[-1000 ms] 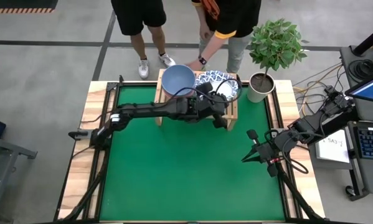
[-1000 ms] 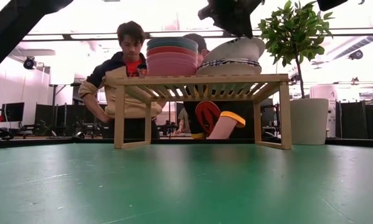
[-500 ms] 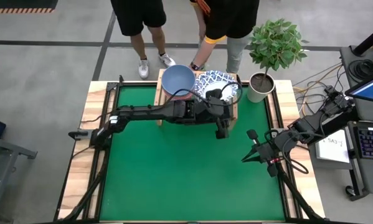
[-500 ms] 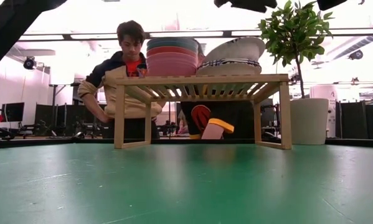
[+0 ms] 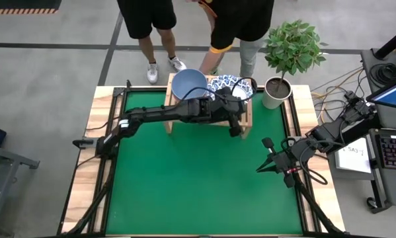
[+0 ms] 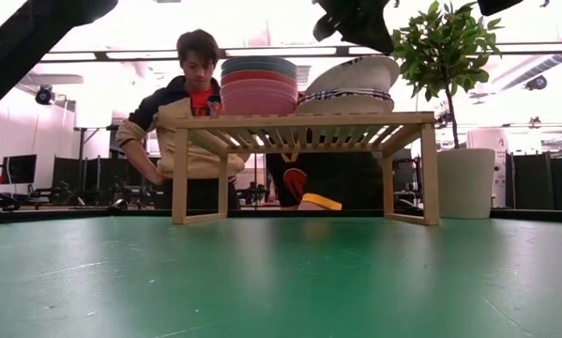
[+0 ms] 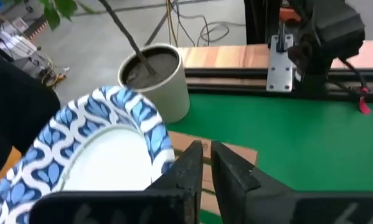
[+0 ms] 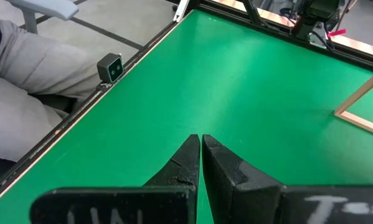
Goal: Place and stack bowls onto a shelf
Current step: Stack the white bowl on top of the white bowls on the shelf
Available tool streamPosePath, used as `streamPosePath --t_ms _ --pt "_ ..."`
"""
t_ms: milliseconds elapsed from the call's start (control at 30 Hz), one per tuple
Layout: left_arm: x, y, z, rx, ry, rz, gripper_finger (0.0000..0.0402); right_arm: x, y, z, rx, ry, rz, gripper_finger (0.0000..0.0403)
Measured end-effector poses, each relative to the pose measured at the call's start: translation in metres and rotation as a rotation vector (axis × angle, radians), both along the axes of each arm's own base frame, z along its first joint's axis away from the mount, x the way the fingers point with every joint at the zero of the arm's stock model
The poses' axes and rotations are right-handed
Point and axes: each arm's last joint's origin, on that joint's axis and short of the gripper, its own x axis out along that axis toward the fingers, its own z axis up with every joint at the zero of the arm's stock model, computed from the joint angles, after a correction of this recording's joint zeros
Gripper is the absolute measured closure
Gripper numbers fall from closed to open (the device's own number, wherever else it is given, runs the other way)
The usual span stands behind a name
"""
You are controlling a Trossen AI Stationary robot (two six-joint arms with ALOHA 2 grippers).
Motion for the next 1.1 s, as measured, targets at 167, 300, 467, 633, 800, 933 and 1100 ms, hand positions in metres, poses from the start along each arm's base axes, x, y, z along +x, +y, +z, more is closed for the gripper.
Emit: streamPosePath --t_ms 167,300,467,633,800,933,1100 --pt "-0.003 0.002 -0.010 -0.056 0.060 0.038 0.0399 0.000 0.000 0.000 -0.002 -0.001 0.001 0.0394" --pt "-0.005 0.001 -0.013 -0.091 0.069 0.064 0.0399 0.000 0.000 0.000 -0.002 -0.001 0.001 0.0394" --pt "-0.002 -0.011 -0.005 -0.052 0.040 0.006 0.0401 0.000 0.000 0.000 -0.002 -0.001 0.001 0.0394" --pt "0.002 -0.010 0.008 0.037 -0.048 -0.017 0.0401 0.000 0.000 0.001 -0.002 -0.009 0.003 0.0394" --pt "0.002 0.007 0.005 0.110 -0.032 0.086 0.0401 0.000 0.000 0.001 -0.002 -0.008 0.003 0.0394" --pt "0.001 0.015 -0.005 0.088 0.019 0.114 0.0401 0.000 0.000 0.001 -0.002 -0.008 0.004 0.0394" --pt "-0.004 0.014 -0.011 0.058 0.082 0.144 0.0402 0.000 0.000 0.001 -0.004 -0.009 0.005 0.0394"
